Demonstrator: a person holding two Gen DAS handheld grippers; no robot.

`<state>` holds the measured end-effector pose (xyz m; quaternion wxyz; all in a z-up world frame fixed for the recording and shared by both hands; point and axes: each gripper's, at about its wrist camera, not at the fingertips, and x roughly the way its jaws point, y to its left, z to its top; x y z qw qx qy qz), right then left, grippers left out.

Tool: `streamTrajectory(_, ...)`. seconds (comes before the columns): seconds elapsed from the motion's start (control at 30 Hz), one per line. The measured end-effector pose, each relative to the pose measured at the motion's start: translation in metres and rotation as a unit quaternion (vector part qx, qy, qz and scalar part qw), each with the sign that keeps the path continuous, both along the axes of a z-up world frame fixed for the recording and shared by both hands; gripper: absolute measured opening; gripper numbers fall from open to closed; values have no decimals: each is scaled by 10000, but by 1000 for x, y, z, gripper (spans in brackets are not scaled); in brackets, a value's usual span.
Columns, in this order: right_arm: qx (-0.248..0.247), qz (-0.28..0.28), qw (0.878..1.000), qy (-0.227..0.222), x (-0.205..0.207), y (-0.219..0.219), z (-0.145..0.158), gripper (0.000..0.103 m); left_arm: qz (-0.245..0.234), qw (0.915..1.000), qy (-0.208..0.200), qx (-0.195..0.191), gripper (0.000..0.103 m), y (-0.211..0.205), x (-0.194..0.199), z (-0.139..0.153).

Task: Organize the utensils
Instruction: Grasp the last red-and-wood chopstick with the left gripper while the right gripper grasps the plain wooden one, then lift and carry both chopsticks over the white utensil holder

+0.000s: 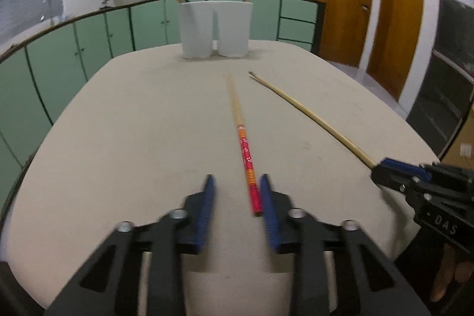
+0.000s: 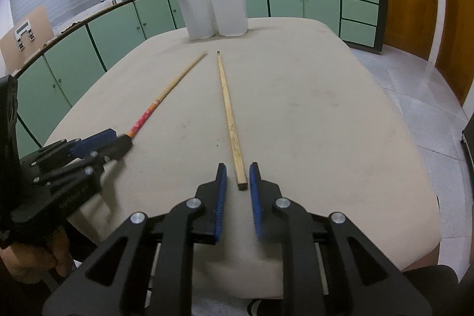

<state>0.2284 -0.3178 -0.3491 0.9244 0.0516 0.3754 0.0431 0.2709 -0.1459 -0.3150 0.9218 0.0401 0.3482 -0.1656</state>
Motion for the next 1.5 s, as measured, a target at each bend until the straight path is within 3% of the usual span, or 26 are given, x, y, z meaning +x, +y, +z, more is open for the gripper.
streamTrajectory(0.07, -34, 19, 10000, -7, 1, 2, 0, 18, 113, 9999, -11, -44, 8, 6, 2, 0)
streamTrajectory(0.2, -143, -17, 9999, -21, 3, 6, 0, 15, 354, 9993, -109, -30, 6, 15, 0, 1)
streamTrajectory(0.37, -40, -484, 9988, 11, -2, 9, -1, 9, 641, 9979, -5, 35, 6, 26, -10, 1)
streamTrajectory(0.43, 52, -306, 9995, -13, -4, 17, -1, 13, 500, 9987, 27, 78, 13, 25, -14, 1)
streamTrajectory(0.5, -70, -86, 9999, -82, -8, 26, 0, 13, 416, 9990, -14, 161, 35, 23, -18, 2)
streamTrajectory(0.57, -134, -30, 9998, -111, -12, 28, 2, 13, 379, 9992, 13, 145, 36, 26, -18, 1)
streamTrajectory(0.63, -165, -60, 9998, -54, -16, 25, 1, 13, 352, 9993, 30, 100, 34, 28, -17, 0)
streamTrajectory(0.7, -120, -101, 9999, -24, -16, 22, -1, 11, 277, 9996, 24, 65, 14, 27, -16, 0)
streamTrajectory(0.77, -141, -101, 9998, -17, -13, 22, 0, 11, 251, 9997, 22, 62, 7, 26, -14, -1)
streamTrajectory(0.9, -91, -97, 9999, -14, -12, 22, 4, 6, 254, 9996, 129, -63, 6, 30, -12, 4)
streamTrajectory(1.07, -40, -60, 9995, -311, -24, 19, 34, 6, 330, 9991, 105, -252, 6, 40, -15, 37)
streamTrajectory(1.5, -162, 275, 9955, -889, -40, 21, 125, 6, 168, 9992, -235, -276, 6, 50, -23, 124)
